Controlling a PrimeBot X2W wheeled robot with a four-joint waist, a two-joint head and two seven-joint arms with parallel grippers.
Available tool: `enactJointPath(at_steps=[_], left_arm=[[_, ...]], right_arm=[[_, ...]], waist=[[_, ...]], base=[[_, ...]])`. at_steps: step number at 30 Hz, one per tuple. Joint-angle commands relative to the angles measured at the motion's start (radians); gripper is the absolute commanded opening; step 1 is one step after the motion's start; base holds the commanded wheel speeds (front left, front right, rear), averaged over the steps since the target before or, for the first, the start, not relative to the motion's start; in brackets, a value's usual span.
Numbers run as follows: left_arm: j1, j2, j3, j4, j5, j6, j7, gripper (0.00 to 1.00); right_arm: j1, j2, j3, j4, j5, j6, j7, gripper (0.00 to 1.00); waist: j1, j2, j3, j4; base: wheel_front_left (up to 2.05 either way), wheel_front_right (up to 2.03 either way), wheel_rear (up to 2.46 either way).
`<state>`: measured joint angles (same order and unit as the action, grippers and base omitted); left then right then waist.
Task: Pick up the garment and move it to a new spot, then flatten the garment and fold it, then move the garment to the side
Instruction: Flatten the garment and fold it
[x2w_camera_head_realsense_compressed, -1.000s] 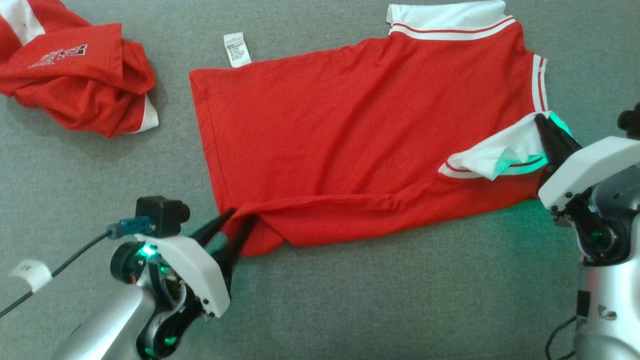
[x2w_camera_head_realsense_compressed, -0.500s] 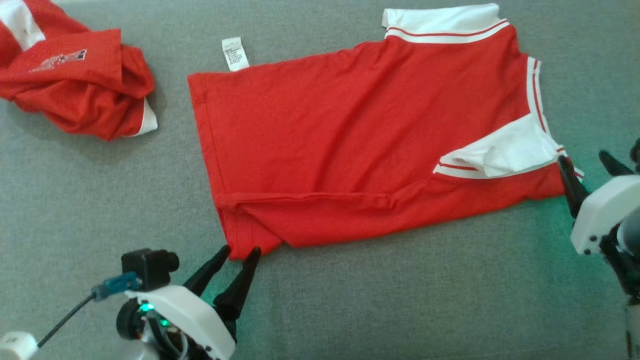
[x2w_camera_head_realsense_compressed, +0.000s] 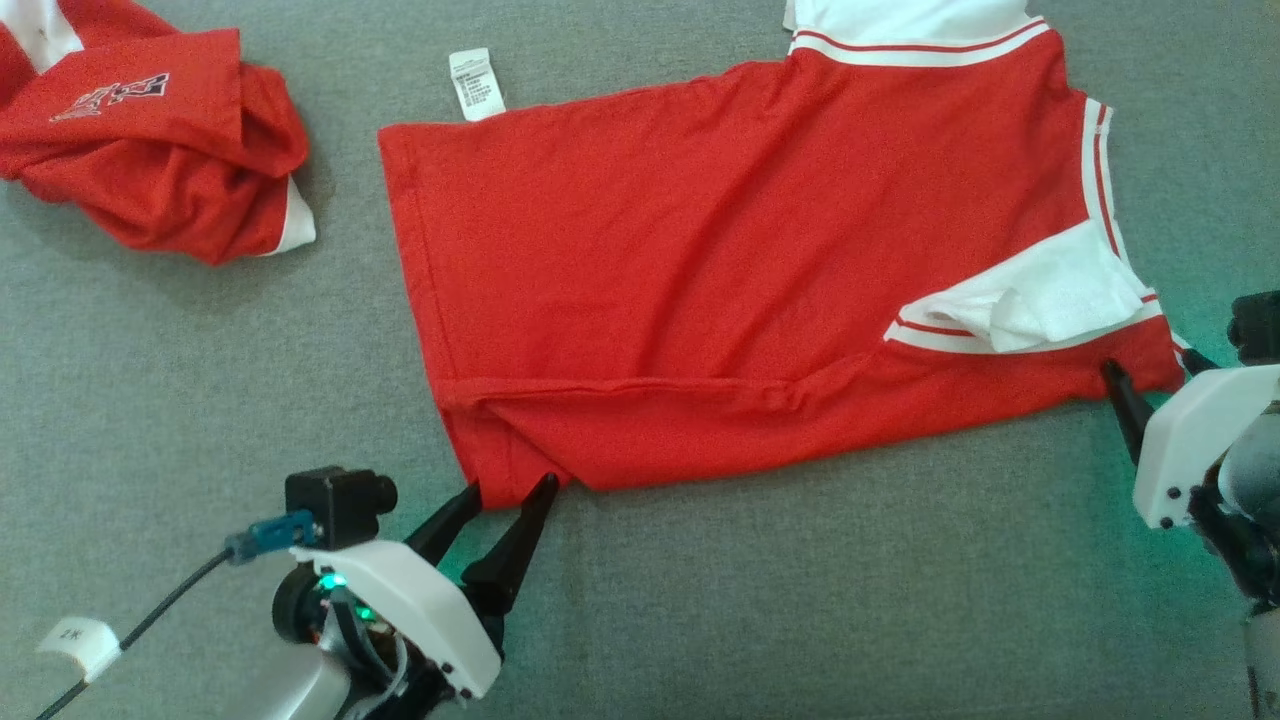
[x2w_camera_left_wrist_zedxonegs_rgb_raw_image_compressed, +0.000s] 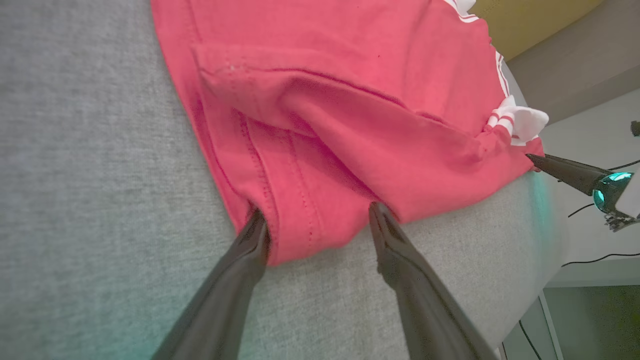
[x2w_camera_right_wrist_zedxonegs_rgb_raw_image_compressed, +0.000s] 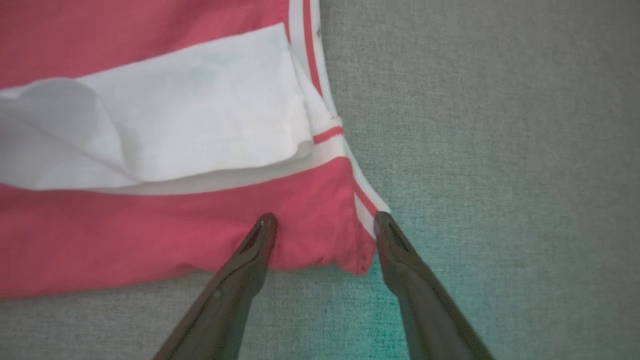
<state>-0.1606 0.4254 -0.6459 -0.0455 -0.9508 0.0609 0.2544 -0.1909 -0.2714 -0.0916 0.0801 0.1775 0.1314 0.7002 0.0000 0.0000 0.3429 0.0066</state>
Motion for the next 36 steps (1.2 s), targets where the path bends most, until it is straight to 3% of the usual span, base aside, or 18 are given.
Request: enactJointPath(at_steps=[1, 6, 7, 8, 9, 10, 11, 18, 26, 30, 31, 32, 33, 34, 35, 36], left_arm=[[-0.025, 0.008, 0.025, -0.012, -0.006, -0.002, 0.008, 1.00], [-0.040, -0.001, 0.017, 0.008, -0.013, -0.015, 0.017, 1.00], [-0.045, -0.003, 0.016, 0.014, -0.017, -0.020, 0.019, 0.53], [-0.049, -0.006, 0.017, 0.021, -0.023, -0.025, 0.021, 0.19], [-0.054, -0.007, 0.017, 0.028, -0.029, -0.031, 0.026, 0.00], [-0.059, -0.004, 0.016, 0.034, -0.035, -0.040, 0.032, 0.00], [-0.063, 0.000, 0.018, 0.039, -0.041, -0.048, 0.037, 0.00], [-0.060, 0.069, 0.051, 0.032, -0.120, -0.105, 0.096, 0.00], [0.051, 0.245, 0.095, -0.103, -0.264, -0.150, 0.211, 0.00], [0.131, 0.274, 0.087, -0.142, -0.294, -0.145, 0.218, 0.00], [0.146, 0.272, 0.082, -0.145, -0.294, -0.142, 0.213, 0.00], [0.157, 0.267, 0.077, -0.143, -0.286, -0.136, 0.204, 0.00], [0.165, 0.260, 0.072, -0.138, -0.276, -0.130, 0.194, 0.17], [0.172, 0.253, 0.065, -0.136, -0.265, -0.126, 0.185, 0.44], [0.179, 0.246, 0.060, -0.134, -0.256, -0.122, 0.175, 0.91], [0.187, 0.238, 0.060, -0.134, -0.254, -0.116, 0.164, 1.00]], right_arm=[[-0.011, -0.033, 0.014, -0.023, 0.006, -0.001, 0.009, 1.00], [-0.023, -0.020, 0.015, -0.005, 0.029, -0.001, 0.034, 1.00], [-0.028, -0.014, 0.016, 0.002, 0.035, -0.001, 0.040, 1.00], [-0.033, -0.006, 0.015, 0.014, 0.042, -0.001, 0.047, 1.00], [-0.041, 0.003, 0.013, 0.026, 0.049, -0.001, 0.051, 0.66], [-0.050, 0.015, 0.008, 0.039, 0.062, -0.001, 0.055, 0.20], [-0.059, 0.026, 0.004, 0.050, 0.075, -0.001, 0.059, 0.00], [-0.067, 0.017, -0.016, 0.053, 0.178, -0.001, 0.101, 0.00], [0.113, -0.097, -0.081, -0.173, 0.355, -0.001, 0.329, 0.00], [0.217, -0.113, -0.093, -0.241, 0.383, -0.001, 0.390, 0.00], [0.234, -0.112, -0.090, -0.248, 0.380, -0.001, 0.390, 0.03], [0.247, -0.112, -0.082, -0.256, 0.374, -0.001, 0.382, 0.31], [0.258, -0.112, -0.075, -0.259, 0.370, -0.001, 0.372, 1.00], [0.265, -0.112, -0.071, -0.259, 0.366, -0.001, 0.363, 1.00], [0.271, -0.114, -0.066, -0.260, 0.362, -0.001, 0.354, 1.00], [0.274, -0.116, -0.064, -0.264, 0.364, -0.001, 0.344, 1.00]], waist=[[0.0000, 0.0000, 0.002, -0.002], [0.0000, 0.0000, 0.016, -0.005], [0.0000, 0.0000, 0.020, -0.005], [0.0000, 0.0000, 0.022, -0.005], [0.0000, 0.0000, 0.024, -0.005], [0.0000, 0.0000, 0.025, -0.006], [0.0000, 0.0000, 0.024, -0.005], [0.0000, 0.0000, -0.008, 0.003], [0.0000, 0.0000, -0.038, -0.002], [0.0000, 0.0000, -0.031, -0.011], [0.0000, 0.0000, -0.028, -0.012], [0.0000, 0.0000, -0.027, -0.013], [0.0000, 0.0000, -0.026, -0.013], [0.0000, 0.0000, -0.027, -0.013], [0.0000, 0.0000, -0.029, -0.013], [0.0000, 0.0000, -0.032, -0.012]], base=[[0.00, 0.00, 0.00], [0.00, 0.00, 0.00], [0.00, 0.00, 0.00], [0.00, 0.00, 0.00], [0.00, 0.00, 0.00], [0.00, 0.00, 0.00], [0.00, 0.00, 0.00], [0.00, 0.00, 0.00], [0.00, 0.00, 0.00], [0.00, 0.00, 0.00], [0.00, 0.00, 0.00], [0.00, 0.00, 0.00], [0.00, 0.00, 0.00], [0.00, 0.00, 0.00], [0.00, 0.00, 0.00], [0.00, 0.00, 0.00]])
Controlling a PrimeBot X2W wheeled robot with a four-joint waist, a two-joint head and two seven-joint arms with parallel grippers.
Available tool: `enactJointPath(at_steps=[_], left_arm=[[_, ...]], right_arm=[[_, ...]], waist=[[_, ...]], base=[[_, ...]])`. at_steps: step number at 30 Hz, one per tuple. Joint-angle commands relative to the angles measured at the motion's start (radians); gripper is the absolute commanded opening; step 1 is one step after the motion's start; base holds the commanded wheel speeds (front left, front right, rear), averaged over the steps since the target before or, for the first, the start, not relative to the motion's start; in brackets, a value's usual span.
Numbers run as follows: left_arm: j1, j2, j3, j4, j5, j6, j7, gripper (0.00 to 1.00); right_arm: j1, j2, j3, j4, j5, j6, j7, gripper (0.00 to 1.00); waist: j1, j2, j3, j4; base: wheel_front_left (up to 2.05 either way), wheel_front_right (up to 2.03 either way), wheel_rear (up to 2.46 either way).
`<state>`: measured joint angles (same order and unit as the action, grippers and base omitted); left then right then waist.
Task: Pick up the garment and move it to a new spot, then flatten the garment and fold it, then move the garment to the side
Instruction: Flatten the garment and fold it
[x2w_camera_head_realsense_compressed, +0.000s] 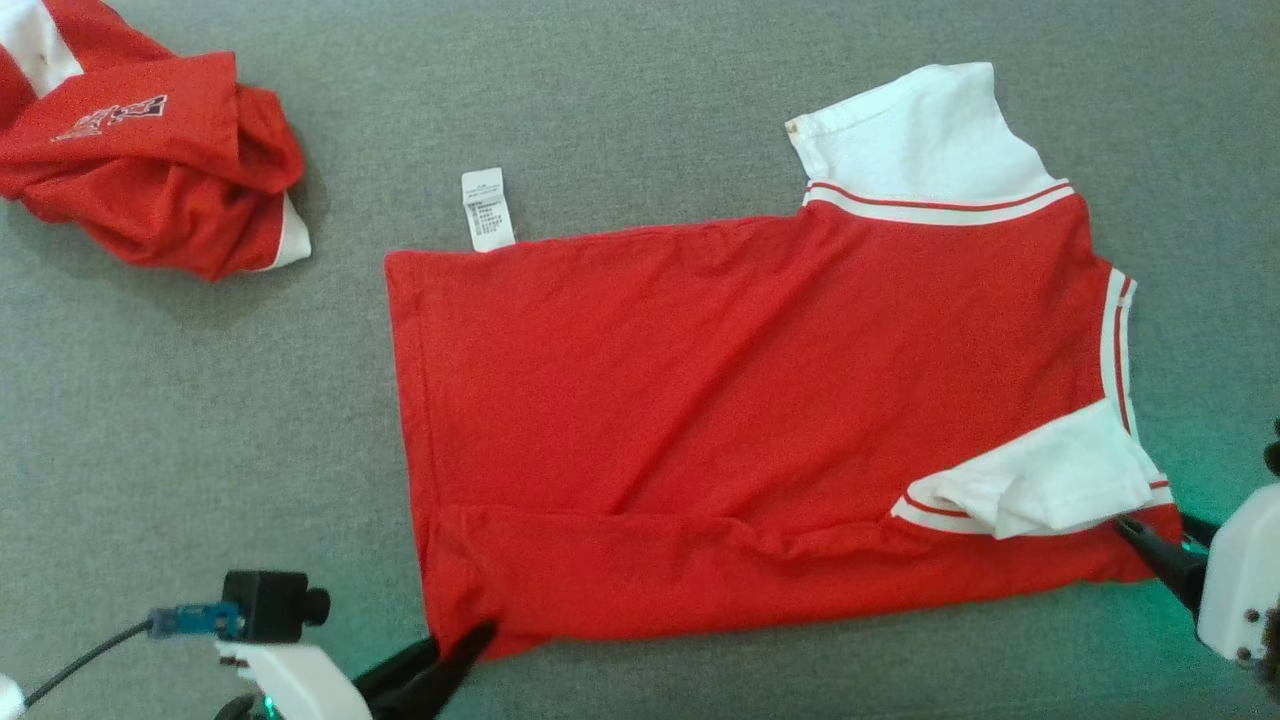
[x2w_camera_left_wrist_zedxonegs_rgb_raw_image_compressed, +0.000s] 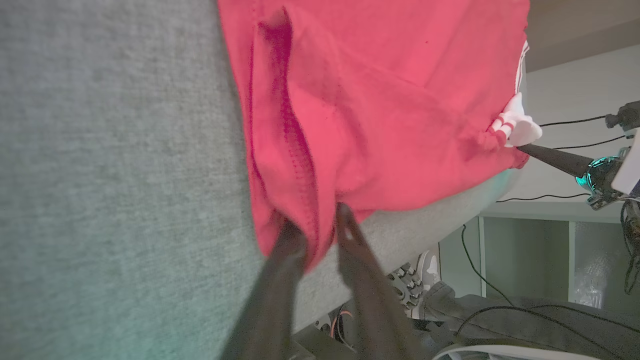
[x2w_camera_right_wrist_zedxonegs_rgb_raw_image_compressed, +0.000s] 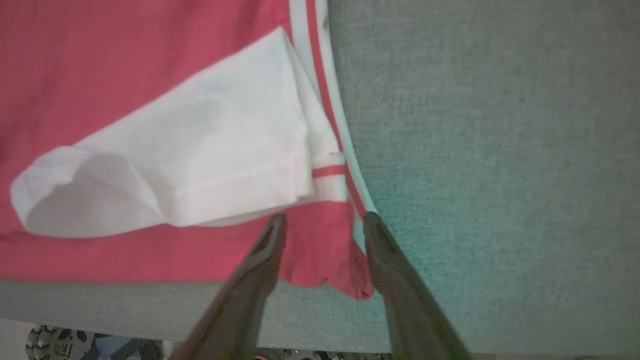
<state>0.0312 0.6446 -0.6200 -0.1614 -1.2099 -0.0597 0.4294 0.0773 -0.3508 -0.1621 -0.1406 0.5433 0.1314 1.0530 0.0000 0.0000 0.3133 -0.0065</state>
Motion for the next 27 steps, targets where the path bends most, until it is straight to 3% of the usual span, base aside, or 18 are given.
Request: enactJointPath(at_steps=[1, 6, 11, 14, 18, 20, 21, 27], left_arm=[[0.001, 0.017, 0.037, -0.020, 0.011, 0.008, -0.023, 1.00], [0.026, 0.056, 0.097, -0.075, 0.047, 0.045, -0.094, 1.00], [-0.067, 0.079, 0.167, -0.122, 0.098, 0.099, -0.119, 1.00], [-0.217, 0.014, 0.163, -0.066, 0.137, 0.122, -0.116, 1.00], [-0.435, -0.117, 0.113, 0.103, 0.210, 0.138, -0.119, 1.00], [-0.522, -0.177, 0.077, 0.195, 0.244, 0.126, -0.123, 1.00], [-0.522, -0.177, 0.077, 0.195, 0.244, 0.126, -0.123, 1.00], [-0.655, -0.295, 0.005, 0.405, 0.272, 0.050, -0.130, 1.00]], right_arm=[[0.005, -0.038, 0.003, -0.049, 0.004, -0.001, -0.017, 1.00], [-0.050, -0.073, -0.047, -0.106, 0.032, -0.001, -0.039, 1.00], [-0.242, -0.096, -0.043, -0.145, -0.008, -0.001, -0.073, 1.00], [-0.397, -0.076, 0.009, -0.084, -0.066, -0.001, -0.089, 1.00], [-0.571, -0.053, 0.074, 0.058, -0.174, -0.001, -0.110, 1.00], [-0.640, -0.048, 0.090, 0.133, -0.221, -0.001, -0.125, 1.00], [-0.640, -0.048, 0.090, 0.133, -0.221, -0.001, -0.125, 1.00], [-0.766, -0.007, 0.096, 0.332, -0.301, -0.001, -0.199, 1.00]], waist=[[0.0000, 0.0000, -0.006, 0.001], [0.0000, 0.0000, -0.013, 0.007], [0.0000, 0.0000, 0.042, 0.041], [0.0000, 0.0000, 0.094, 0.075], [0.0000, 0.0000, 0.158, 0.133], [0.0000, 0.0000, 0.182, 0.158], [0.0000, 0.0000, 0.182, 0.158], [0.0000, 0.0000, 0.197, 0.196]], base=[[0.00, 0.00, 0.00], [0.00, 0.00, 0.00], [0.00, 0.00, 0.00], [0.00, 0.00, 0.00], [0.00, 0.00, 0.00], [0.00, 0.00, 0.00], [0.00, 0.00, 0.00], [0.00, 0.00, 0.00]])
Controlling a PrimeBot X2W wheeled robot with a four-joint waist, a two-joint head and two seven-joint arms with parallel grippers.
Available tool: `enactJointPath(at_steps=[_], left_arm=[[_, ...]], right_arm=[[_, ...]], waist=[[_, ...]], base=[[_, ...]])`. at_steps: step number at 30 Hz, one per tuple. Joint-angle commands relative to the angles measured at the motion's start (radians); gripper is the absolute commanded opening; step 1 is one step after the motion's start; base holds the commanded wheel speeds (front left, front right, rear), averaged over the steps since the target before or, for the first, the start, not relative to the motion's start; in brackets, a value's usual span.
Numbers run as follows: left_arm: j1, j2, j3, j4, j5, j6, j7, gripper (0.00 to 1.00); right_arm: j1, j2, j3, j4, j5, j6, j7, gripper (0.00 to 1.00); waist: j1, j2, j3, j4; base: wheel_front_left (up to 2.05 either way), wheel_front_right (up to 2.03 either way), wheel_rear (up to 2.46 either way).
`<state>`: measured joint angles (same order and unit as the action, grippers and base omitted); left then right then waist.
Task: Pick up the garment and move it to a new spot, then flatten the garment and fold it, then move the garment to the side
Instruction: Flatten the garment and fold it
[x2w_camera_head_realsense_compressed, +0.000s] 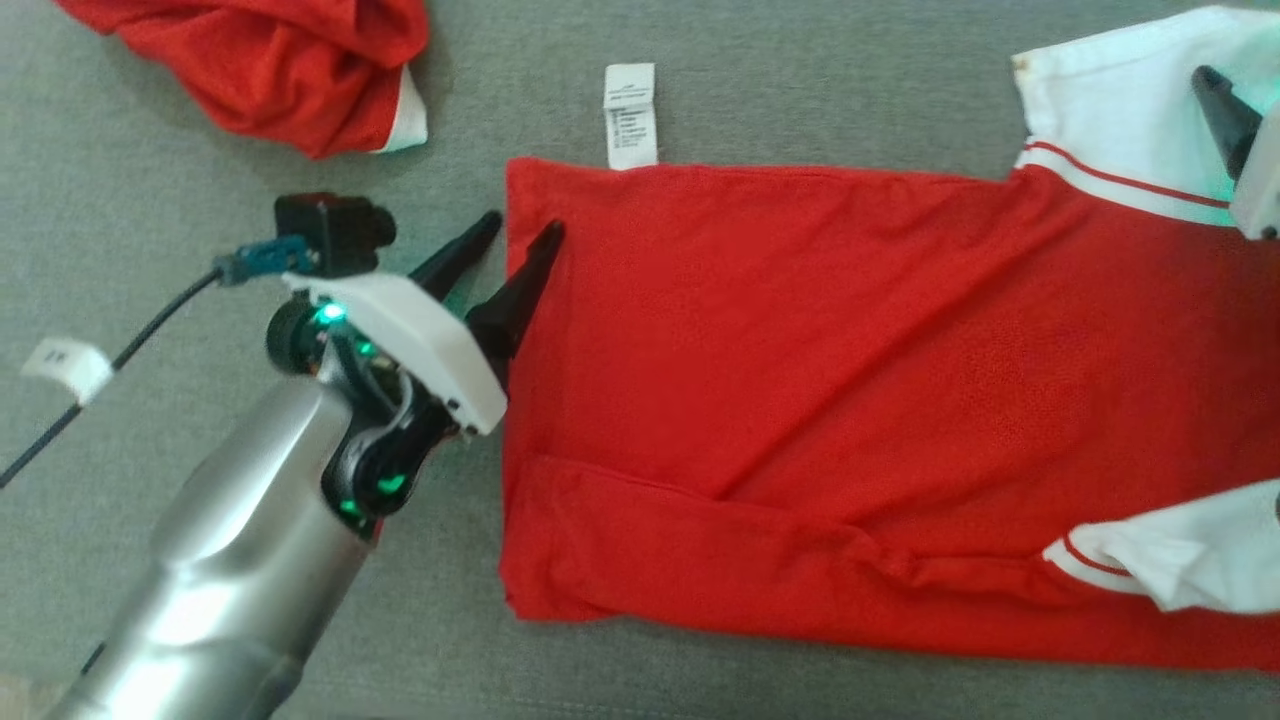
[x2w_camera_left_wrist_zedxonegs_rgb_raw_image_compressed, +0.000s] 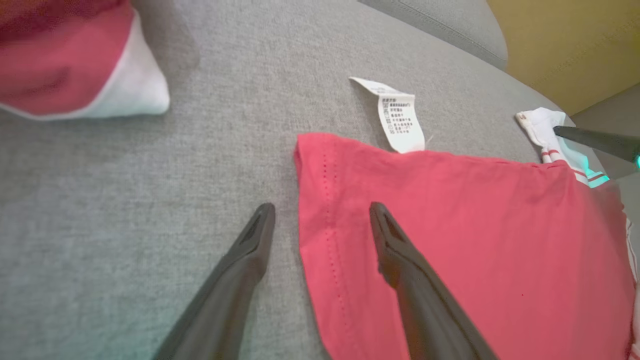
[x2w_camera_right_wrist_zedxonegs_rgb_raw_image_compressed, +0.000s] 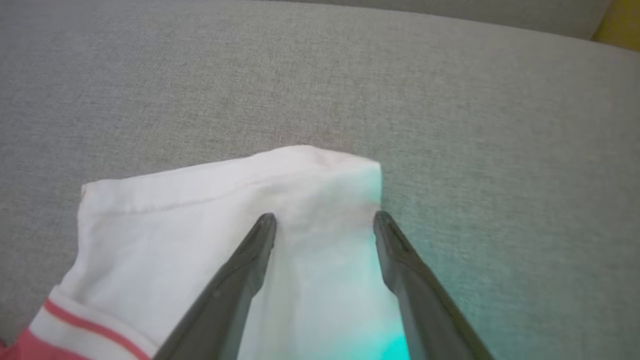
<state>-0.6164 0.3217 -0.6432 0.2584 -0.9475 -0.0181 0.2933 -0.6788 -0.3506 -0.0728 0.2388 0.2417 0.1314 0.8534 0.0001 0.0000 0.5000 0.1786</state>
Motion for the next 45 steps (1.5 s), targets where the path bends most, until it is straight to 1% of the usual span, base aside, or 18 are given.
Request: enactJointPath(at_steps=[1, 6, 9, 16, 21, 22, 23, 26, 29, 31, 34, 37, 38, 39, 43, 45], left_arm=[[-0.033, 0.010, 0.014, 0.030, 0.013, -0.014, 0.007, 1.00], [-0.069, -0.019, -0.008, 0.097, 0.008, -0.058, 0.003, 1.00], [-0.089, -0.027, -0.015, 0.115, 0.002, -0.073, 0.007, 1.00], [-0.118, -0.033, -0.031, 0.134, -0.010, -0.092, 0.014, 1.00], [-0.128, -0.032, -0.050, 0.142, -0.016, -0.100, 0.030, 0.99], [-0.129, -0.032, -0.054, 0.141, -0.020, -0.102, 0.032, 0.23], [-0.129, -0.034, -0.053, 0.141, -0.024, -0.103, 0.028, 0.00], [-0.135, -0.027, -0.044, 0.130, -0.023, -0.105, -0.004, 0.00], [-0.135, -0.013, -0.013, 0.108, -0.028, -0.105, -0.054, 0.00], [-0.125, 0.001, 0.013, 0.082, -0.037, -0.102, -0.084, 0.00], [-0.095, 0.031, 0.047, 0.021, -0.048, -0.089, -0.116, 0.00], [-0.036, 0.065, 0.071, -0.058, -0.058, -0.069, -0.138, 0.00], [-0.036, 0.065, 0.071, -0.058, -0.058, -0.069, -0.138, 0.00], [-0.010, 0.076, 0.079, -0.088, -0.061, -0.060, -0.149, 0.00], [0.137, 0.122, 0.117, -0.224, -0.086, -0.010, -0.193, 0.00], [0.224, 0.144, 0.135, -0.292, -0.100, 0.019, -0.216, 0.00]], right_arm=[[-0.033, -0.002, 0.010, -0.001, -0.017, -0.001, -0.018, 1.00], [-0.083, -0.001, 0.008, 0.088, -0.047, -0.001, -0.057, 1.00], [-0.107, 0.004, 0.008, 0.123, -0.053, -0.001, -0.061, 1.00], [-0.132, 0.012, 0.042, 0.160, -0.040, -0.001, -0.064, 1.00], [-0.135, 0.033, 0.076, 0.178, -0.007, -0.001, -0.060, 1.00], [-0.134, 0.037, 0.083, 0.182, 0.004, -0.001, -0.065, 0.25], [-0.137, 0.039, 0.088, 0.182, 0.009, -0.001, -0.081, 0.00], [-0.160, 0.052, 0.067, 0.188, 0.012, -0.001, -0.158, 0.00], [-0.201, 0.074, 0.017, 0.198, 0.024, -0.001, -0.234, 0.00], [-0.219, 0.083, -0.007, 0.195, 0.038, -0.001, -0.255, 0.00], [-0.207, 0.071, 0.005, 0.157, 0.065, -0.001, -0.252, 0.00], [-0.138, 0.044, 0.041, 0.083, 0.104, -0.001, -0.239, 0.00], [-0.138, 0.044, 0.041, 0.083, 0.104, -0.001, -0.239, 0.00], [-0.104, 0.036, 0.049, 0.052, 0.123, -0.001, -0.234, 0.00], [0.078, 0.007, 0.088, -0.102, 0.190, -0.001, -0.214, 0.00], [0.178, -0.002, 0.085, -0.178, 0.215, -0.001, -0.203, 0.00]], waist=[[-0.0001, 0.0000, 0.015, 0.016], [-0.0001, 0.0000, 0.016, 0.016], [-0.0001, 0.0000, 0.024, 0.013], [-0.0001, 0.0000, 0.028, 0.001], [-0.0001, 0.0000, 0.028, -0.004], [-0.0001, 0.0000, 0.027, -0.005], [-0.0001, 0.0000, 0.025, -0.006], [-0.0001, 0.0000, 0.016, -0.013], [-0.0001, 0.0000, -0.001, -0.029], [-0.0001, 0.0000, -0.015, -0.044], [-0.0001, 0.0000, -0.035, -0.068], [-0.0001, 0.0000, -0.061, -0.099], [-0.0001, 0.0000, -0.061, -0.099], [-0.0001, 0.0000, -0.071, -0.108], [-0.0001, 0.0000, -0.118, -0.152], [-0.0001, 0.0000, -0.141, -0.169]], base=[[0.00, 0.00, 0.00], [0.00, 0.00, 0.00], [0.00, 0.00, 0.00], [0.00, 0.00, 0.00], [0.00, 0.00, 0.00], [0.00, 0.00, 0.00], [0.00, 0.00, 0.00], [0.00, 0.00, 0.00], [0.00, 0.00, 0.00], [0.00, 0.00, 0.00], [0.00, 0.00, 0.00], [0.00, 0.00, 0.00], [0.00, 0.00, 0.00], [0.00, 0.00, 0.00], [0.00, 0.00, 0.00], [0.00, 0.00, 0.00]])
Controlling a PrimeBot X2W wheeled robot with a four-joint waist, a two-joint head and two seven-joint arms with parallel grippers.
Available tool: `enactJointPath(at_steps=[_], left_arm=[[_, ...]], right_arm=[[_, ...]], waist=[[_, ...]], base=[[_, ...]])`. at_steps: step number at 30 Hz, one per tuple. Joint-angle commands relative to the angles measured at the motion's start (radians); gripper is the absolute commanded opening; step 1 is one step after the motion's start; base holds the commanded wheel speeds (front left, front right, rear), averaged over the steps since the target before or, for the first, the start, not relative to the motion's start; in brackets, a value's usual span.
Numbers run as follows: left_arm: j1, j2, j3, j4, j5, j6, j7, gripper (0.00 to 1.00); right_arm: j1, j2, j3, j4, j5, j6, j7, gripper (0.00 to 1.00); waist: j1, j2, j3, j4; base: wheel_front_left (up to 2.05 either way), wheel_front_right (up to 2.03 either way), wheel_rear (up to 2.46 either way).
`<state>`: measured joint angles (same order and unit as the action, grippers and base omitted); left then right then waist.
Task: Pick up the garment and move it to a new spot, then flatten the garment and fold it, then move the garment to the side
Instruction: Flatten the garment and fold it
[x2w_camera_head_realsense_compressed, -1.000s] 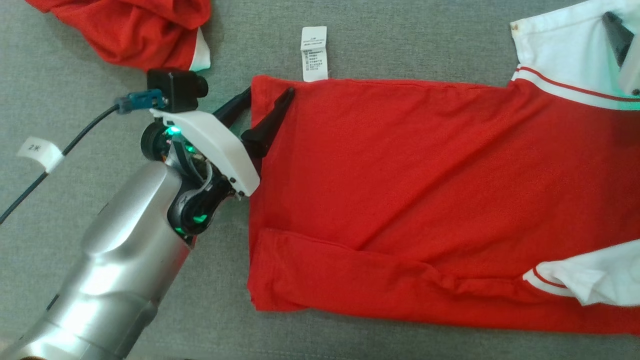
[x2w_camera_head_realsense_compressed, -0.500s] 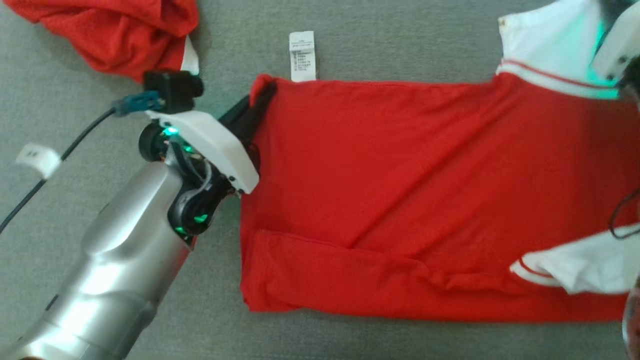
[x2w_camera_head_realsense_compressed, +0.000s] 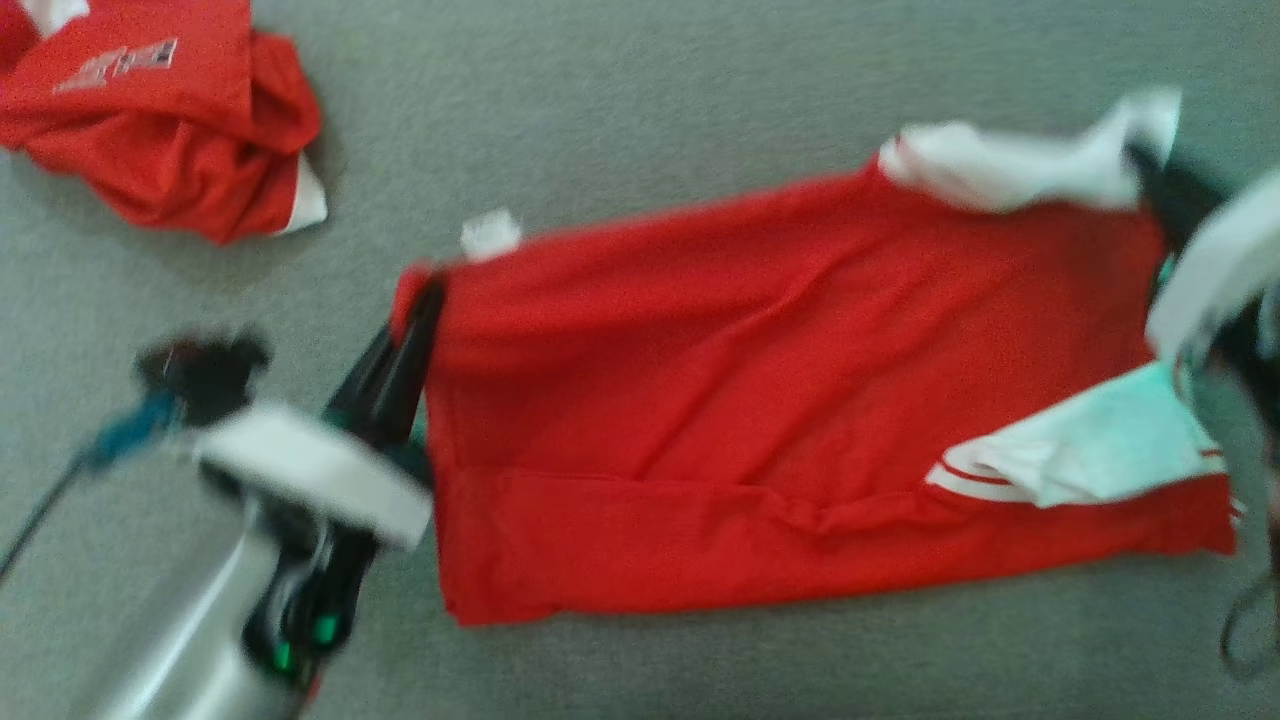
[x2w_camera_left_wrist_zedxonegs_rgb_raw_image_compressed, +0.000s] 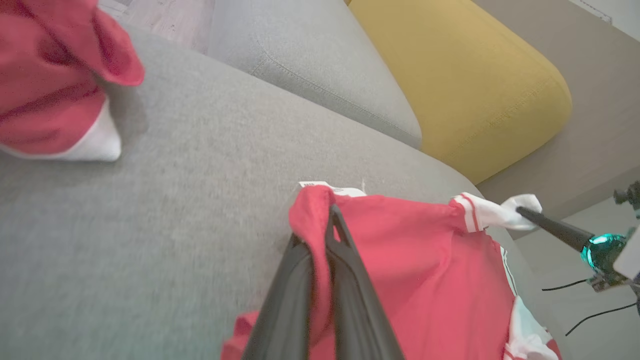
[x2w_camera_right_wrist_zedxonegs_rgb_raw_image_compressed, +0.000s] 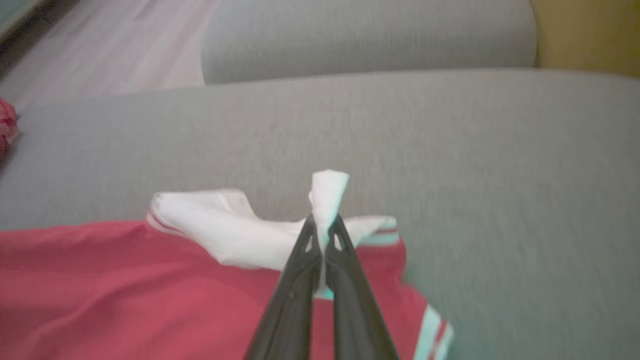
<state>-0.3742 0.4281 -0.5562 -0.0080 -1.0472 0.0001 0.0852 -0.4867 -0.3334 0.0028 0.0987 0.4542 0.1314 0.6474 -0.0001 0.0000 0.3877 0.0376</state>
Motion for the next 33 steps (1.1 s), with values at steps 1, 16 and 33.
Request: enactJointPath(at_steps=[1, 16, 33], left_arm=[[0.025, 0.048, 0.057, -0.055, -0.007, 0.016, -0.018, 0.00], [0.267, 0.086, 0.054, -0.104, 0.044, 0.141, -0.105, 1.00], [0.382, -0.132, 0.140, -0.065, 0.485, 0.150, -0.347, 1.00]], right_arm=[[0.031, -0.022, 0.005, -0.073, 0.010, -0.001, 0.011, 0.00], [0.322, 0.004, 0.010, -0.160, -0.030, -0.001, 0.101, 1.00], [0.278, 0.068, -0.093, -0.006, -0.170, -0.001, 0.226, 1.00]], waist=[[0.0001, 0.0000, -0.035, -0.036], [0.0001, 0.0000, -0.079, -0.076], [0.0001, 0.0000, -0.083, -0.019]], base=[[0.00, 0.00, 0.00], [0.00, 0.00, 0.00], [0.00, 0.00, 0.00]])
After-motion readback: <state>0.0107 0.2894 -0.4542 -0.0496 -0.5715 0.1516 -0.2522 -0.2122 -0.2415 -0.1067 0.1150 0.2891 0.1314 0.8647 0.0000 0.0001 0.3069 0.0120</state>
